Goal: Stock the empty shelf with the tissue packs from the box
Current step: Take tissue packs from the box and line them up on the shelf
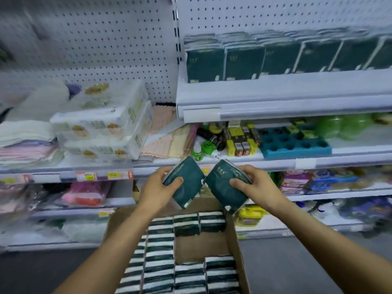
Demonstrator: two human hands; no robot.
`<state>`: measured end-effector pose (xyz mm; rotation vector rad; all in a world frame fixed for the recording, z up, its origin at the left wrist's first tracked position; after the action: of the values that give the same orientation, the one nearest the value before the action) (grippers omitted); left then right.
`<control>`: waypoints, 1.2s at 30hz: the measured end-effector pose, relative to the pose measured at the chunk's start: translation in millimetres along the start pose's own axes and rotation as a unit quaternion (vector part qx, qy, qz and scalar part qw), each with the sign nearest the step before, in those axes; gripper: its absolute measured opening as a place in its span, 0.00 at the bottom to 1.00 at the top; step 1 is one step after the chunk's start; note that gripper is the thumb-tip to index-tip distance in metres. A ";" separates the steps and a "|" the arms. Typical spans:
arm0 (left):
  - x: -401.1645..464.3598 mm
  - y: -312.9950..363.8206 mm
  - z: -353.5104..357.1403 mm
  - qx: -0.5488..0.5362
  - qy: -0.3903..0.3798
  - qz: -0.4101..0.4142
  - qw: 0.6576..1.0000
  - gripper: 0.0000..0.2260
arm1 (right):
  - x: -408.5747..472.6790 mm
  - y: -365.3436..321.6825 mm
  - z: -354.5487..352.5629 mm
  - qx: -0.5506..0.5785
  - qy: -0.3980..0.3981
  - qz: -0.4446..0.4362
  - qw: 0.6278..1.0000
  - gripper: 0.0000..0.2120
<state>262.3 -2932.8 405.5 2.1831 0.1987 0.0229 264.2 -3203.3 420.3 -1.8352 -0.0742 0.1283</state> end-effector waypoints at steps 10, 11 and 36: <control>12.0 153.3 -24.4 -0.068 0.025 0.139 0.988 0.09 | 11.3 -121.6 -115.2 -0.042 0.038 -0.110 0.992 0.10; 15.1 168.0 -24.3 -0.077 0.026 0.145 0.986 0.08 | 16.8 -131.3 -128.3 -0.047 0.043 -0.118 0.991 0.10; 126.1 289.8 49.1 -0.121 0.081 0.092 0.985 0.06 | 191.5 -142.0 -245.8 -0.469 0.099 -0.390 0.786 0.30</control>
<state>430.1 -3118.4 604.8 1.9495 0.0799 0.3145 487.6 -3378.3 611.9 -2.6181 -0.8757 -0.8317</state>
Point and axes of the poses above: each hand's wrist, its own x-axis towards the middle knuckle, its own z-axis out of the palm, y = z × x, the point moved 5 cm from there along x, towards the middle knuckle, and after that the axes turned 7 degrees about x, right-handed, at the moved point
